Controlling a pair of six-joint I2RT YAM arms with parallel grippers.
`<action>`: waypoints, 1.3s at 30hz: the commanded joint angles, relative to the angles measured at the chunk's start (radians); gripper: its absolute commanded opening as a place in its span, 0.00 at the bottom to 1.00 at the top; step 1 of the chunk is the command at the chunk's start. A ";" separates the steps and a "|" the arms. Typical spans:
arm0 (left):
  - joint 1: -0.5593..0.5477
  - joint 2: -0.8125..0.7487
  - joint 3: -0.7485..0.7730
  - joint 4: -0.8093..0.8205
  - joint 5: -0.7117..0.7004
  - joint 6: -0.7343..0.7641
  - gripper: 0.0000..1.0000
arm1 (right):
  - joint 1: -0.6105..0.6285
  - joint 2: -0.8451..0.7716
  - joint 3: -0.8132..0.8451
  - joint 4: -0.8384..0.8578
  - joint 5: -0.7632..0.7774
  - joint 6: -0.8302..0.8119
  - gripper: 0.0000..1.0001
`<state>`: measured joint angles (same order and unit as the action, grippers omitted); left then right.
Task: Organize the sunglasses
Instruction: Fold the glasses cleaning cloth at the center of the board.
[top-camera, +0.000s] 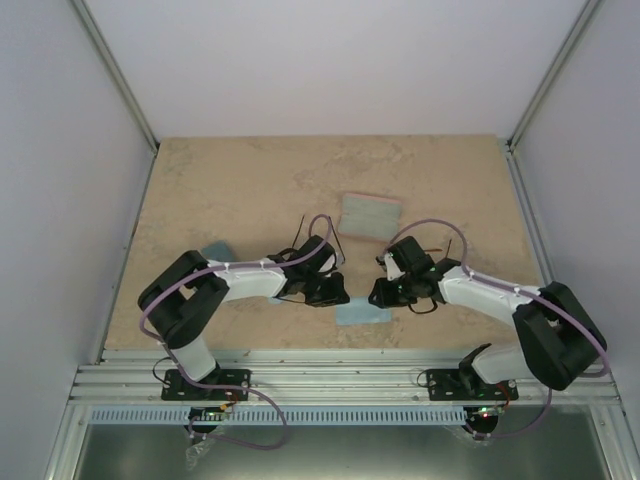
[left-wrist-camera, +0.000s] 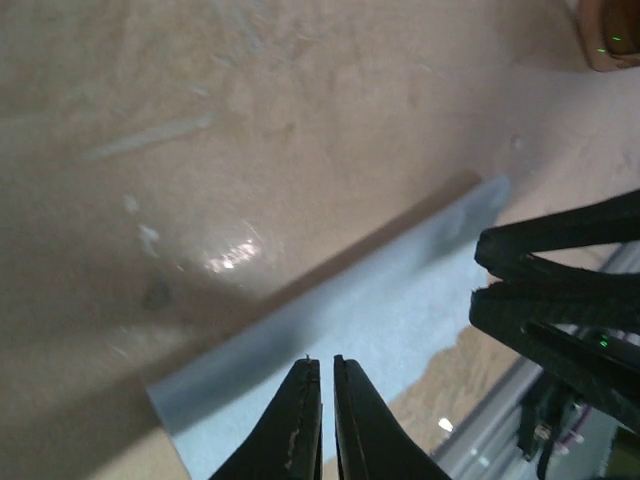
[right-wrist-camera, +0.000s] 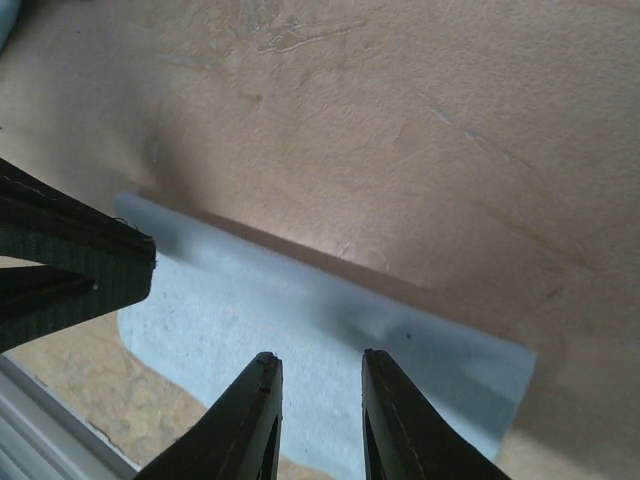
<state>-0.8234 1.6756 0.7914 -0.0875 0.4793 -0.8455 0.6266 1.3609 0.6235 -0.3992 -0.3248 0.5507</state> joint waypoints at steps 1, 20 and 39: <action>-0.005 0.044 0.045 -0.059 -0.085 -0.020 0.07 | 0.013 0.053 0.023 0.086 0.006 0.029 0.23; -0.005 0.050 0.114 -0.282 -0.299 -0.009 0.13 | 0.035 0.030 0.048 -0.172 0.475 0.079 0.40; -0.066 -0.108 -0.025 -0.219 -0.343 -0.287 0.36 | 0.188 0.077 0.111 -0.190 0.443 0.034 0.45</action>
<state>-0.8783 1.5642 0.7876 -0.3550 0.1261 -1.0569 0.8078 1.4120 0.7322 -0.6067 0.1440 0.6064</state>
